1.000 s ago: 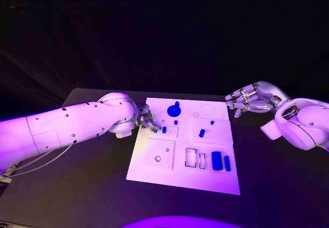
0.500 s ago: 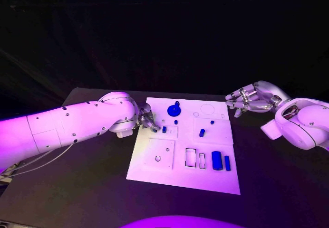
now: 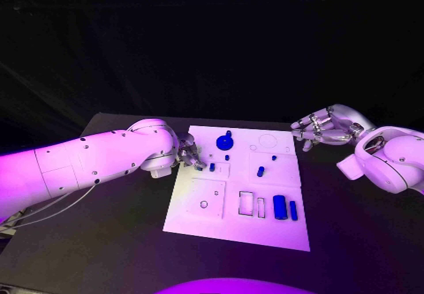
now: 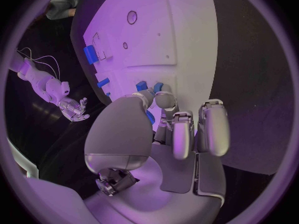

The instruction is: Assemble the parts on the task board

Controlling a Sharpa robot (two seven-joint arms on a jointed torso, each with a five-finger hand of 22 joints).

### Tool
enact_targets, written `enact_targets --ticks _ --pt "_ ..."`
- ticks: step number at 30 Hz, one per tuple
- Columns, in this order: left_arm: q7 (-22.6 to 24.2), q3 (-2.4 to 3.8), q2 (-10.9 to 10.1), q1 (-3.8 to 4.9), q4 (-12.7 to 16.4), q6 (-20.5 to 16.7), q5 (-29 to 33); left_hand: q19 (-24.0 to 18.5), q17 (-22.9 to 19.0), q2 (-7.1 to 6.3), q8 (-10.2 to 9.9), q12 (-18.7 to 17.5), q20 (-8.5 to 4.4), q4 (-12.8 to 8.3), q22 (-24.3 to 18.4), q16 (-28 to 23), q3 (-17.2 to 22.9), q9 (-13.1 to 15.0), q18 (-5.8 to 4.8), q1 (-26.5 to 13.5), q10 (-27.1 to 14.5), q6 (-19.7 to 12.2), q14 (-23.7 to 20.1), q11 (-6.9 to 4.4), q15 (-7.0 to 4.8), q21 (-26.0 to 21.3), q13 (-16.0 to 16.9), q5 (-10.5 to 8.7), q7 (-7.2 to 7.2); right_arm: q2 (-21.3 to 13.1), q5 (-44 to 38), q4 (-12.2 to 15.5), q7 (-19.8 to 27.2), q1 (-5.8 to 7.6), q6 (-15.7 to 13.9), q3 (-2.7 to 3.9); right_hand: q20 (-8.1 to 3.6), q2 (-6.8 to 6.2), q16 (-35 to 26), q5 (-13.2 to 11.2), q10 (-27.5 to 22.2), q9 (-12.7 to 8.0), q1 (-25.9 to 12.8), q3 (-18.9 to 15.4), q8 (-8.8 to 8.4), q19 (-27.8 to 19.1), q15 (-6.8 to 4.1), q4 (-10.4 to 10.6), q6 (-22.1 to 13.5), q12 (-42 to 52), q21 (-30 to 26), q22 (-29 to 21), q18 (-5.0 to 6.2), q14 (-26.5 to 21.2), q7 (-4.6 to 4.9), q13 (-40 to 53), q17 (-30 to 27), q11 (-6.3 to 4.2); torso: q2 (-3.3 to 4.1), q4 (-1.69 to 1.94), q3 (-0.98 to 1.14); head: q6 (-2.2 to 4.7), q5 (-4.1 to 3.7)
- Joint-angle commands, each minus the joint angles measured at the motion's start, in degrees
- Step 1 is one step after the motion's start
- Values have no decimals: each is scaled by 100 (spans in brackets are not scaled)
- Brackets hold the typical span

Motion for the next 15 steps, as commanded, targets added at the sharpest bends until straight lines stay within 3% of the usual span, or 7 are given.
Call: enact_targets --ticks 1,6,15 --pt "66 -10 10 -16 30 5 156 -3 1433 -65 26 -23 6 -796 43 17 843 9 -65 3 11 -29 589 23 34 -33 -8 26 -9 6 8 -8 20 -3 49 2 15 19 -23 35 -46 7 -42 -5 3 -5 -2 36 -43 34 -25 -8 -16 -51 6 8 9 12 1 -1 4 9 -1" --pt "48 -6 -27 -5 64 59 163 -3 1433 -94 43 -25 7 -836 44 18 941 21 -65 -21 20 -25 589 22 35 -34 -11 26 -9 10 12 -19 21 -3 48 2 16 21 -24 37 -49 8 -56 -11 3 -5 -1 46 -46 35 -26 -11 -16 -52 7 14 15 15 -4 2 4 8 1" --pt "19 10 -85 141 83 403 116 -5 1433 -192 67 -50 8 -951 42 18 1152 41 -64 -57 35 -21 589 23 36 -40 -39 25 -3 23 25 -47 23 -3 50 2 18 22 -26 39 -51 9 -69 -15 4 -5 1 55 -48 36 -28 -14 -17 -53 8 20 21 16 0 2 4 21 15"
